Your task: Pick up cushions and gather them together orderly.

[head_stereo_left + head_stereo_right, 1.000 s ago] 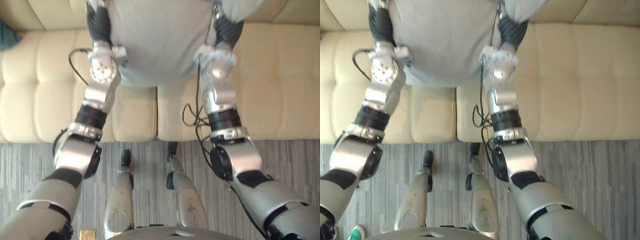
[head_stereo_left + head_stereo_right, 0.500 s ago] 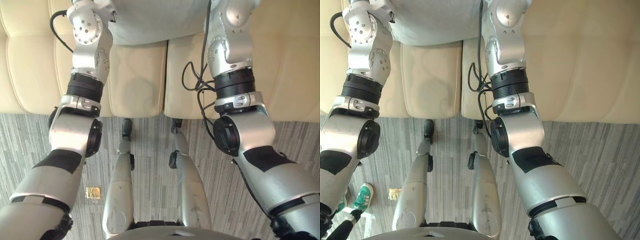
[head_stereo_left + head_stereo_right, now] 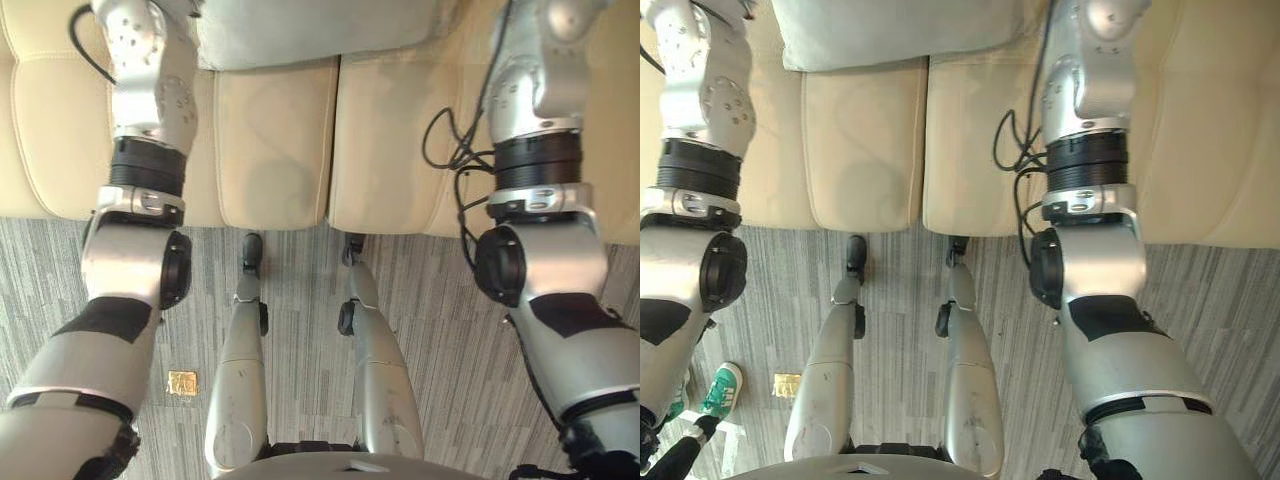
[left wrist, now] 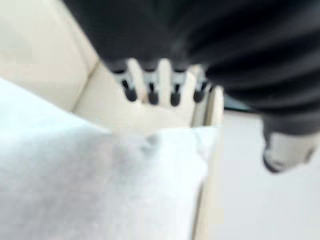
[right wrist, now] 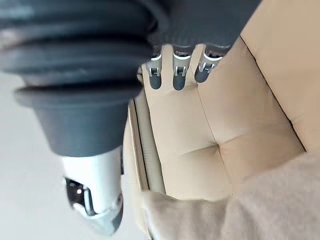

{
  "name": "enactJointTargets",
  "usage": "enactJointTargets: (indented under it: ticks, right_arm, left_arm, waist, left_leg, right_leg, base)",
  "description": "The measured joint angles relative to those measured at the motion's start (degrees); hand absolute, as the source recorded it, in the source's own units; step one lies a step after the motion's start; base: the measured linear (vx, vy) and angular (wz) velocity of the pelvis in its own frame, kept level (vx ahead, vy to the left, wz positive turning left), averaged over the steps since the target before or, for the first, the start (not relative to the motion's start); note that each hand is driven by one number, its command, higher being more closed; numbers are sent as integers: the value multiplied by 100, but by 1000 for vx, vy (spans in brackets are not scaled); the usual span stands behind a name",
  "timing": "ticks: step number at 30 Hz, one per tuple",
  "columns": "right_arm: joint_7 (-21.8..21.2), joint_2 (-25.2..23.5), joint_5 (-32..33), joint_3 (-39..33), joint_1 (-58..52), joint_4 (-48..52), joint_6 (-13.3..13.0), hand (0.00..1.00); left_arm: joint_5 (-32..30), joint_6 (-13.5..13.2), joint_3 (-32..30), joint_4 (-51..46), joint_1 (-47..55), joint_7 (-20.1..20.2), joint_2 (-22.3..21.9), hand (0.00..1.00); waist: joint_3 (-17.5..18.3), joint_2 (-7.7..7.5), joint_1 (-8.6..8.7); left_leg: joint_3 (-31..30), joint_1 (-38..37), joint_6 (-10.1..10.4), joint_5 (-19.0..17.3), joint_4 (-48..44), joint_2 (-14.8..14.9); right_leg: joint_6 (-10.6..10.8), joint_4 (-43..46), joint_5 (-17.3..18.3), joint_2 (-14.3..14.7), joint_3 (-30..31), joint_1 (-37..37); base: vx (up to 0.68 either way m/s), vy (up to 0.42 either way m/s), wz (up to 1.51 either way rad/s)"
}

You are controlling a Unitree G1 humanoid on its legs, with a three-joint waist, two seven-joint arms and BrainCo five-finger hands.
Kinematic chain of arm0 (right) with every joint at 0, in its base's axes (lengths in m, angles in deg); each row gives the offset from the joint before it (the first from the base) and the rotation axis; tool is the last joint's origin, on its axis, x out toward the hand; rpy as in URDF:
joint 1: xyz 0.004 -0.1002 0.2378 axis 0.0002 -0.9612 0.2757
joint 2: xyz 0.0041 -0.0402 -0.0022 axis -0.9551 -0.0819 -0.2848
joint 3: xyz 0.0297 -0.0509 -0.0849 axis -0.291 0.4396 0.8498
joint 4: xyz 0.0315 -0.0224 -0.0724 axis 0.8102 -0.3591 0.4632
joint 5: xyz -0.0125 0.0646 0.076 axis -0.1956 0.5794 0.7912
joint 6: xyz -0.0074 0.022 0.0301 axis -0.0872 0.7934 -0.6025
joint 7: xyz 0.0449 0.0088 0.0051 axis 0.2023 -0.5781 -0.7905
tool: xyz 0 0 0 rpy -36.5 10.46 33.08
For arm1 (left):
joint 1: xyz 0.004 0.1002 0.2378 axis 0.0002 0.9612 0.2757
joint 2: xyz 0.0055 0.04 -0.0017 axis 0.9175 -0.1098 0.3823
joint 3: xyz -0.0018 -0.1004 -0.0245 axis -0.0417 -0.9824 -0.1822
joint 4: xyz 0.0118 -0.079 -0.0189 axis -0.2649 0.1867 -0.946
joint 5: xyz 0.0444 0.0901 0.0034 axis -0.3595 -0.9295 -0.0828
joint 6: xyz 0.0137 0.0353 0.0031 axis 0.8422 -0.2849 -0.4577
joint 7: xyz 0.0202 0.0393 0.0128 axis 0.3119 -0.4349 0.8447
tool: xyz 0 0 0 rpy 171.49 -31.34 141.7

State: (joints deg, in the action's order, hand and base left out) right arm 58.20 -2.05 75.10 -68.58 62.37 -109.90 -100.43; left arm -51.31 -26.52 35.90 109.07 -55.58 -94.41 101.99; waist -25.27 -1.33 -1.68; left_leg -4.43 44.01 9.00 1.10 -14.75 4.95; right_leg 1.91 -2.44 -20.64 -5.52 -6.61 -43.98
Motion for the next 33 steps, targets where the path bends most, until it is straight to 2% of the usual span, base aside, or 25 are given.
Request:
enactJointTargets:
  ticks: [5,7,10,13,16,17,19,20,21,23,25,26,29,33]
  right_arm:
    - [-202,567,553,-32,-117,63,-32,0]
    - [-309,735,733,-81,-541,358,-71,0]
    - [-435,807,787,-142,-1486,1186,-203,0]
    - [-669,803,760,-211,-2615,1691,-285,0]
    - [-994,573,625,-243,-4014,1987,-311,0]
    - [-1163,274,418,-251,-4746,1984,-295,0]
    - [-1306,-22,256,-260,-5287,1967,-281,0]
    - [-1446,-419,21,-303,-5894,1946,-226,0]
    - [-1524,-571,-80,-306,-6123,1915,-191,0]
    - [-1775,-1032,-482,-300,-6845,1533,-135,0]
    - [-1896,-1319,-763,-283,-7305,1233,-80,0]
    - [-2026,-1517,-1001,-219,-7645,1024,7,0]
    - [-2221,-1733,-1531,-154,-8154,679,108,0]
    - [-2300,-1866,-2054,-114,-8403,-334,230,0]
  left_arm:
    - [541,-55,-277,-332,21,116,459,0]
    - [628,-116,-399,-706,285,122,604,0]
    - [618,-302,-519,-1637,1240,166,936,0]
    - [515,-430,-646,-2142,2607,268,930,0]
    - [322,-431,-718,-2424,4055,418,323,0]
    - [155,-392,-716,-2430,4876,541,-87,0]
    - [44,-307,-715,-2428,5520,643,-396,0]
    - [-78,-200,-715,-2428,6206,768,-775,0]
    - [-139,-169,-714,-2427,6482,824,-912,0]
    - [-309,-43,-715,-2327,7342,997,-1260,0]
    - [-501,-21,-735,-1951,7740,1085,-1357,0]
    - [-580,26,-794,-1570,8027,1144,-1437,0]
    - [-899,138,-881,-896,8369,1275,-1559,0]
    - [-1450,382,-984,455,8605,1493,-1695,0]
  waist:
    - [0,0,-50]
    - [7,-3,-108]
    - [10,-1,-84]
    - [22,0,-99]
    - [76,-10,-96]
    - [374,-23,-42]
    - [423,-39,-14]
    - [425,-36,-7]
    - [433,-37,-3]
    - [640,-43,1]
    - [822,-35,-7]
    - [1031,-48,-2]
    - [1393,-53,2]
    - [1740,-103,46]
  left_leg:
    - [27,-81,5,-29,-160,28]
    - [122,-207,-50,-107,-230,98]
    - [501,-492,-77,-76,-186,300]
    - [543,-982,-75,-75,15,294]
    - [552,-1509,-42,-38,312,253]
    - [552,-1556,-55,-29,438,210]
    - [547,-1756,-61,-16,546,184]
    - [547,-2023,-78,-36,627,178]
    - [548,-2127,-104,-63,635,179]
    - [561,-2382,-116,-181,618,178]
    - [571,-2630,-112,-254,619,178]
    - [587,-2828,-112,-326,649,178]
    - [624,-3137,-117,-425,742,160]
    - [682,-3617,-104,-450,925,148]
  right_leg:
    - [1,105,1,12,3,108]
    - [10,102,33,41,1,282]
    - [49,79,232,82,-21,585]
    - [45,68,329,86,-21,965]
    - [54,10,376,94,-24,1394]
    - [66,-80,396,73,-23,1428]
    - [69,-156,397,64,-13,1603]
    - [79,-219,408,70,-11,1855]
    - [88,-219,438,73,-5,1958]
    - [100,-219,542,75,17,2212]
    - [143,-220,612,74,26,2450]
    - [165,-221,713,73,50,2630]
    - [207,-225,864,57,119,2886]
    - [248,-262,953,47,200,3231]
  base:
    - [-66,-2,-2]
    - [-76,-10,-5]
    - [-57,-33,1]
    - [-12,-12,1]
    - [54,-19,4]
    - [77,-13,5]
    - [85,13,-1]
    - [81,34,-4]
    - [86,50,-4]
    - [45,47,-5]
    - [29,44,-6]
    - [26,42,-7]
    - [29,39,-7]
    - [16,30,-9]
